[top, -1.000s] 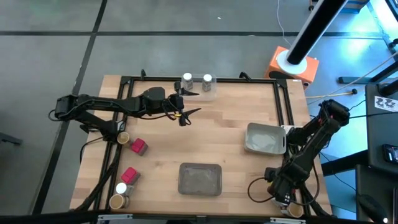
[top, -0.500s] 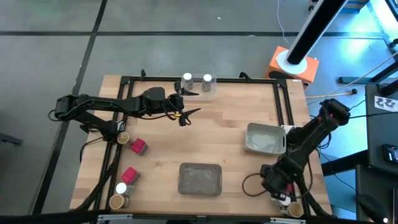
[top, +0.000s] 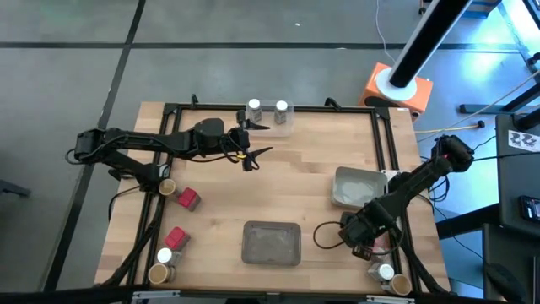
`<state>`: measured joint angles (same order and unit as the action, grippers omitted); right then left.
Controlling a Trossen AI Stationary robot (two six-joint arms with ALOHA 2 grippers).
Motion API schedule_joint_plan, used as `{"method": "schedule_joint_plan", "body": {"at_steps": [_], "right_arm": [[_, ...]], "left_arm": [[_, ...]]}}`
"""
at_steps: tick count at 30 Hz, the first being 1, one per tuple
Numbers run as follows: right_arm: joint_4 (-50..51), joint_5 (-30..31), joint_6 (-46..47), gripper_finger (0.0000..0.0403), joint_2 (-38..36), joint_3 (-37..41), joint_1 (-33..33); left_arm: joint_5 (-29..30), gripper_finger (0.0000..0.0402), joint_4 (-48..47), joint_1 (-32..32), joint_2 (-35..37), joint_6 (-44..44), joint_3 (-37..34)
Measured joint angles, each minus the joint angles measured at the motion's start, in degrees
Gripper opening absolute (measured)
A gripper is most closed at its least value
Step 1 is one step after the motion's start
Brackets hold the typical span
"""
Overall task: Sort spices by type
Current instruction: Put the red seasoning can into the gray bin
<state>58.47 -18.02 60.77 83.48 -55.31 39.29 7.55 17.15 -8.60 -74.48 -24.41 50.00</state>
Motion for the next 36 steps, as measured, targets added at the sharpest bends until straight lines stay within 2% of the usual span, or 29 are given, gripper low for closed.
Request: {"method": "schedule_joint_plan", "body": {"at_steps": [5,11,16,19,28,31,36], "right_arm": [[0.14,-1.59,0.69,0.0092,-0.02,0.02,0.02],[-0.04,-9.42,10.87,0.0092,-1.34,-0.02,0.07],[-0.41,-10.06,15.77,0.0099,-1.64,-0.07,0.09],[-0.45,-10.05,16.20,0.0127,-1.64,-0.07,0.09],[-1.64,-8.50,17.05,0.0259,-1.03,-0.15,0.13],[-1.46,-8.47,17.03,0.0281,-0.09,-0.15,1.00],[-1.46,-8.48,17.00,0.0289,1.58,-0.15,2.95]], "left_arm": [[0.00,0.0276,-0.01,-0.01,0.00,0.12,0.00],[0.00,0.0276,-0.01,-0.01,0.00,0.27,0.00],[0.00,0.0276,-0.05,0.00,0.00,0.41,0.00],[0.00,0.0276,-0.04,0.00,0.00,0.41,0.00],[0.00,0.0276,-0.03,-0.02,0.00,0.41,0.00],[0.00,0.0276,-0.03,-0.02,0.00,0.41,0.00],[0.00,0.0276,-0.03,-0.01,0.00,0.41,0.00]]}}
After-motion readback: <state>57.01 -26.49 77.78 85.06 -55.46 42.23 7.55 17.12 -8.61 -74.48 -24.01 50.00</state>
